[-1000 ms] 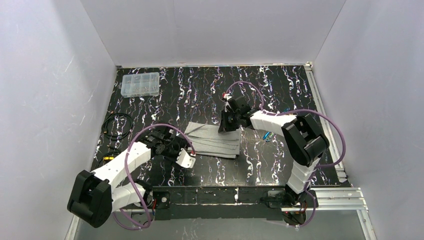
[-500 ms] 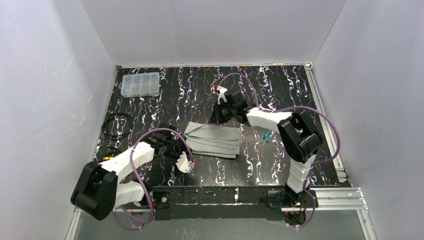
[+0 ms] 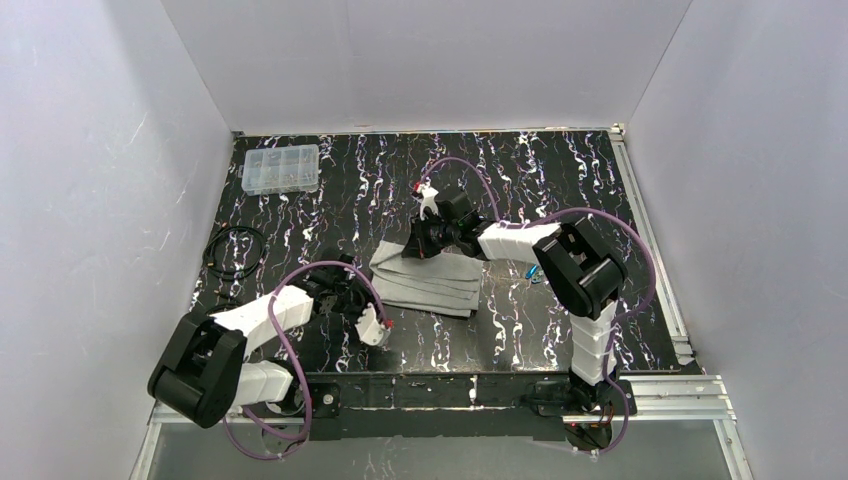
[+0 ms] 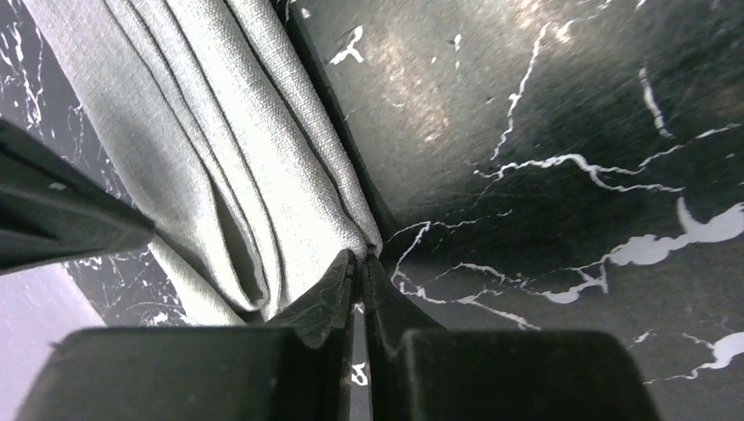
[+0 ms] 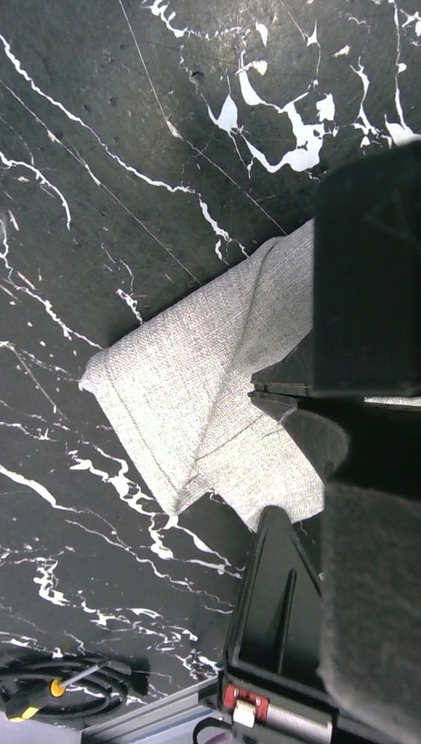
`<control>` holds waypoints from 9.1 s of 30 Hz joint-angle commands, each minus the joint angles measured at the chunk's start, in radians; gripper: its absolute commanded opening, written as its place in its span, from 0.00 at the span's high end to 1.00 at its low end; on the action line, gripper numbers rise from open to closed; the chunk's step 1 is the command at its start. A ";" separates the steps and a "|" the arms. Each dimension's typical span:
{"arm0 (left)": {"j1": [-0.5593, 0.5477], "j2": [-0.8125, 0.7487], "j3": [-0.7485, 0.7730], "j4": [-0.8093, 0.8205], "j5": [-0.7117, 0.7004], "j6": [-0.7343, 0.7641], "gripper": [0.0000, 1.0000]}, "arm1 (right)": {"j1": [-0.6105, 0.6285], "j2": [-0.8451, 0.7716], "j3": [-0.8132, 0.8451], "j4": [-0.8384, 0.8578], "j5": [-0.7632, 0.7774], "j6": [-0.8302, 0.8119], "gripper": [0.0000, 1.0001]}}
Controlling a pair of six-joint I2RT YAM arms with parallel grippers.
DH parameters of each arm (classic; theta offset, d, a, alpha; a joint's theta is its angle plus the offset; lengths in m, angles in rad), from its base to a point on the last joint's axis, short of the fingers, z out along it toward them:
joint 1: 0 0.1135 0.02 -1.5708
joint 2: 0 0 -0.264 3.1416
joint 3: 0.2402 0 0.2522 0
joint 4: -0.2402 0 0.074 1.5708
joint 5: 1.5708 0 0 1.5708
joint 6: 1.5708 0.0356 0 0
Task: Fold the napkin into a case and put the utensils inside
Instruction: Stuff the top corner of the smaller-rectangle-folded napkin at the center of the board.
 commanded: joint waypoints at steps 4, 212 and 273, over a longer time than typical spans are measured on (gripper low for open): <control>-0.002 -0.009 0.029 0.063 0.020 -0.089 1.00 | 0.007 0.045 -0.062 0.097 -0.027 -0.021 0.96; 0.091 0.134 0.352 -0.771 -0.057 0.256 0.58 | 0.151 -0.266 -0.348 0.368 0.225 -0.156 0.05; 0.165 0.152 0.227 -0.584 0.155 0.255 1.00 | 0.174 -0.394 -0.327 0.341 0.264 -0.205 0.01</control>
